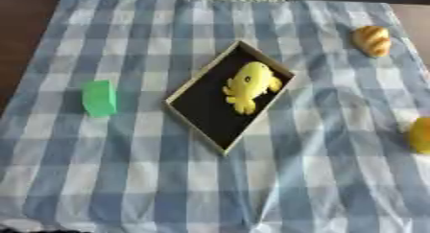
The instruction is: Pick up objects on the table and place them in the box.
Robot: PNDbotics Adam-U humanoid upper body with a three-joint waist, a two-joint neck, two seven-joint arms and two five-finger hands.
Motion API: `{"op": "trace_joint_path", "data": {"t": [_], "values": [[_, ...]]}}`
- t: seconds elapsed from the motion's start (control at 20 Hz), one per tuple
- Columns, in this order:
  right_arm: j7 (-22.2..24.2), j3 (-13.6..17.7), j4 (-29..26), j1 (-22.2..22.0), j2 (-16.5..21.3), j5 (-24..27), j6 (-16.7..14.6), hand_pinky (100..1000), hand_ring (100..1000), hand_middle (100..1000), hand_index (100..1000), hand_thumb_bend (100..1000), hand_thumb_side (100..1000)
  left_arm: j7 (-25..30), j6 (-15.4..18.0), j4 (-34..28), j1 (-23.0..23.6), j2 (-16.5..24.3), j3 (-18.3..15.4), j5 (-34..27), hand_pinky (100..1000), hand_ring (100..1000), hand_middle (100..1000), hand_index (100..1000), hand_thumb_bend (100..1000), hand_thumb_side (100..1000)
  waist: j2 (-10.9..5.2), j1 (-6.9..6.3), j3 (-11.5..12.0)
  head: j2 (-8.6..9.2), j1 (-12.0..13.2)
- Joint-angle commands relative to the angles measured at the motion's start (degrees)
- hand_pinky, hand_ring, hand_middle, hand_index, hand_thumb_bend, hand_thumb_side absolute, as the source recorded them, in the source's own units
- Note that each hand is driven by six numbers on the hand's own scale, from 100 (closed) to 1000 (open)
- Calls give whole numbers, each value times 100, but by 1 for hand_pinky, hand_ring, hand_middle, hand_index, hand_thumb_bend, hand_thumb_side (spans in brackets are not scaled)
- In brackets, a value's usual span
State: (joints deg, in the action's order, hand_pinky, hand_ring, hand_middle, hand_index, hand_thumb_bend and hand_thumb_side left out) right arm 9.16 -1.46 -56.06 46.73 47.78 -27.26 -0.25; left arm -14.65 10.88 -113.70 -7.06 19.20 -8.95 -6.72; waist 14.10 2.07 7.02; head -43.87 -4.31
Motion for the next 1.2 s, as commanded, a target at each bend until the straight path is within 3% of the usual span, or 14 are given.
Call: {"op": "trace_joint_path", "data": {"t": [0.05, 0.35, 0.45, 0.55, 0.6, 0.65, 0.7, 0.75, 0.85, 1.2], "values": [[259, 78, 589, 317, -54, -515, -253, 949, 1000, 963, 970, 100, 777, 30, 0, -89, -20, 162, 1, -18, 685, 796, 679, 811, 100, 665, -198, 22, -19, -25, -40], [783, 30, 902, 378, -205, -1016, -629, 952, 1000, 939, 962, 100, 852, 31, -7, -89, -24, 165, -2, -28, 685, 797, 679, 810, 100, 667, -196, 22, -23, -25, -20], [1094, 19, 879, 376, -213, -1124, -756, 957, 1000, 939, 960, 100, 780, 39, -12, -89, -22, 163, 3, -29, 685, 797, 679, 810, 100, 669, -191, 22, -26, -25, -17], [1363, 12, 830, 385, -228, -1224, -896, 963, 1000, 927, 955, 100, 571, 50, -18, -89, -19, 158, 7, -31, 685, 798, 680, 810, 100, 671, -186, 18, -28, -25, -17], [1495, 11, 798, 388, -237, -1263, -979, 966, 1000, 929, 955, 100, 397, 54, -20, -89, -18, 158, 7, -33, 685, 798, 680, 810, 100, 671, -183, 16, -29, -25, -17], [1633, 7, 756, 386, -244, -1288, -1071, 968, 1000, 932, 954, 100, 304, 57, -21, -89, -17, 159, 6, -34, 685, 798, 680, 810, 100, 671, -180, 14, -30, -25, -17], [1764, 5, 716, 378, -247, -1302, -1147, 971, 1000, 935, 951, 121, 198, 58, -21, -89, -17, 160, 6, -37, 685, 798, 680, 810, 100, 672, -178, 14, -31, -25, -17], [1918, -16, 676, 362, -245, -1312, -1220, 971, 1000, 937, 948, 197, 129, 59, -22, -89, -18, 160, 6, -39, 685, 799, 680, 810, 100, 672, -176, 16, -33, -25, -15], [2194, -58, 594, 333, -228, -1364, -1302, 972, 1000, 941, 944, 254, 100, 64, -25, -89, -19, 160, 11, -44, 685, 799, 681, 810, 100, 673, -173, 22, -35, -25, -11], [2312, -99, 460, 262, -286, -1407, -1250, 965, 1000, 931, 945, 213, 100, 87, -34, -89, -25, 146, 24, -58, 684, 800, 681, 810, 100, 677, -156, 24, -16, -25, -5]]}}
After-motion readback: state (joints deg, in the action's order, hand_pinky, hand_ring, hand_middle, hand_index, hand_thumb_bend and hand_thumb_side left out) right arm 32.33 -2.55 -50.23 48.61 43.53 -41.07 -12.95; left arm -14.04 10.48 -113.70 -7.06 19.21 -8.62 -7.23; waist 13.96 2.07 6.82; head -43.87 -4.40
